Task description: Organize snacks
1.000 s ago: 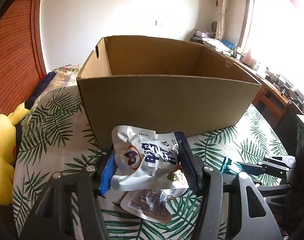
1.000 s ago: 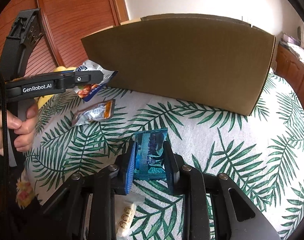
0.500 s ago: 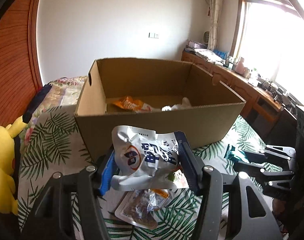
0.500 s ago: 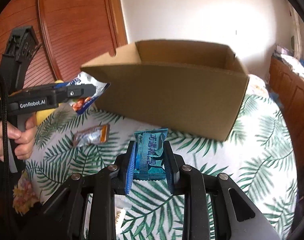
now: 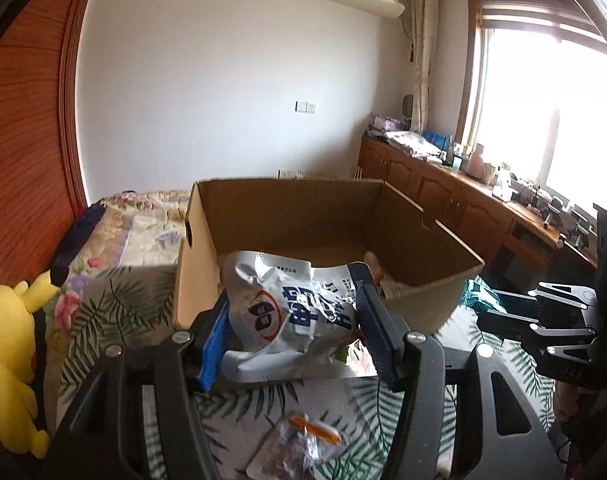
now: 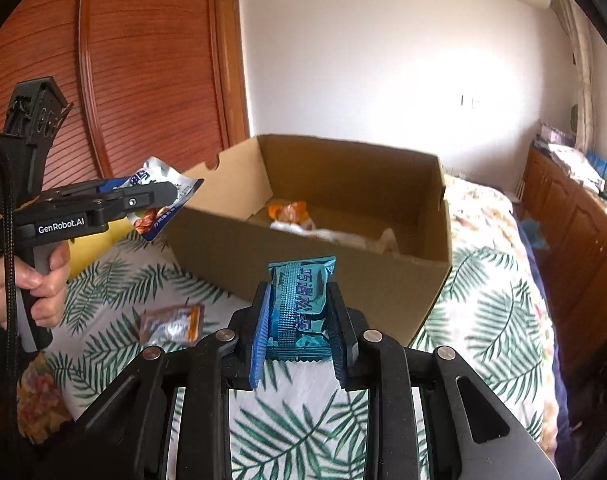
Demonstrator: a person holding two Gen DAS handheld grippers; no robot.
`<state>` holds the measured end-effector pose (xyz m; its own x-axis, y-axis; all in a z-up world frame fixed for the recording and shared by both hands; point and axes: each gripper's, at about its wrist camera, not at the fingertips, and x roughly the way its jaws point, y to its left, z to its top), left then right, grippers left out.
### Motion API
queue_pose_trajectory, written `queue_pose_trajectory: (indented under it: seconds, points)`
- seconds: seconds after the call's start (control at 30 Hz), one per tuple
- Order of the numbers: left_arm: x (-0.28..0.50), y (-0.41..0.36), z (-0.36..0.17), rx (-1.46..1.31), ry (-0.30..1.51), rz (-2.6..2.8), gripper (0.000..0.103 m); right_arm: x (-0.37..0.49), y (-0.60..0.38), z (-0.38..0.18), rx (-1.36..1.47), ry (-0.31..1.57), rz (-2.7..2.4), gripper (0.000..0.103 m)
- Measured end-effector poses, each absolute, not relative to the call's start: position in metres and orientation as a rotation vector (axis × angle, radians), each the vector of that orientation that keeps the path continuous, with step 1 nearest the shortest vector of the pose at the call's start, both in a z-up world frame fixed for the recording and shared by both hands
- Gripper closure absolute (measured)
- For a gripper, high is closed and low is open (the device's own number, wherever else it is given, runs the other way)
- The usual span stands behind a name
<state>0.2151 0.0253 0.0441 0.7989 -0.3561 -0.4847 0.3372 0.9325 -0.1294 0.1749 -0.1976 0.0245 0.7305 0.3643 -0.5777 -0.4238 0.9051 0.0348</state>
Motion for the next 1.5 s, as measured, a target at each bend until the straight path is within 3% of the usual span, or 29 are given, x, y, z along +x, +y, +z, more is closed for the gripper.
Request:
queue_pose_trajectory:
  seconds: [0.5, 1.5]
  points:
    - [0.266, 0.019, 0.041, -0.034, 0.521, -0.374, 0.045, 0.213, -0.191, 0.054, -0.125, 0.528, 0.421, 0.078]
    - [0.296, 0.022, 0.014, -0.057, 0.574, -0.347, 0.043, 0.278, -0.174, 0.015, -0.108, 0.632, 0.401, 0.077]
